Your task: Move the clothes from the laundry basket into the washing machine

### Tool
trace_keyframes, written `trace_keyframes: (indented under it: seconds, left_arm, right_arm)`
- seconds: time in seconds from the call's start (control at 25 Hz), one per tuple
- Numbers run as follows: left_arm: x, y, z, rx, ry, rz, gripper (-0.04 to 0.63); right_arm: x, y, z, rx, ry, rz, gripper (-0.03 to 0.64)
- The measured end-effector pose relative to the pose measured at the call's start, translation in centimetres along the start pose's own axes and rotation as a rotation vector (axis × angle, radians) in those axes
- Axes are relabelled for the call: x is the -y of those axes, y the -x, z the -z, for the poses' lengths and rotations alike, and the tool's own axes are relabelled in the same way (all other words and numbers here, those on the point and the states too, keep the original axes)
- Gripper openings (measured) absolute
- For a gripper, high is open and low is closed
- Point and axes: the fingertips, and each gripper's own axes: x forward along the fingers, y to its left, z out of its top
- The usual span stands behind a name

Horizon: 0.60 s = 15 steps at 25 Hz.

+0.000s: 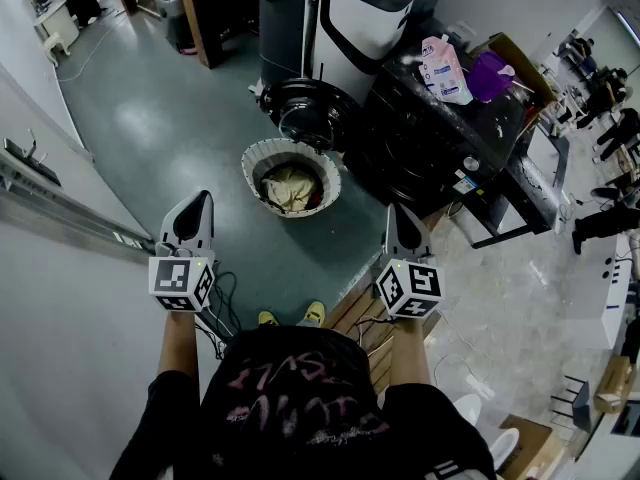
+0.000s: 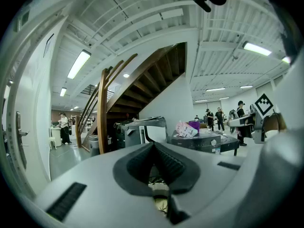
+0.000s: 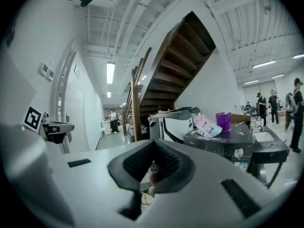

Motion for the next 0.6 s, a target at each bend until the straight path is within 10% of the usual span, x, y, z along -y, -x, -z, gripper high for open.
trace_keyframes:
  seconds: [0.6]
  left_arm:
    - [1.4, 0.6, -0.5, 0.006, -0.01, 0.003, 0.011]
  right_arm:
    - [0.1, 1.3, -0.2, 0.013, -0.023, -0.022, 0.005]
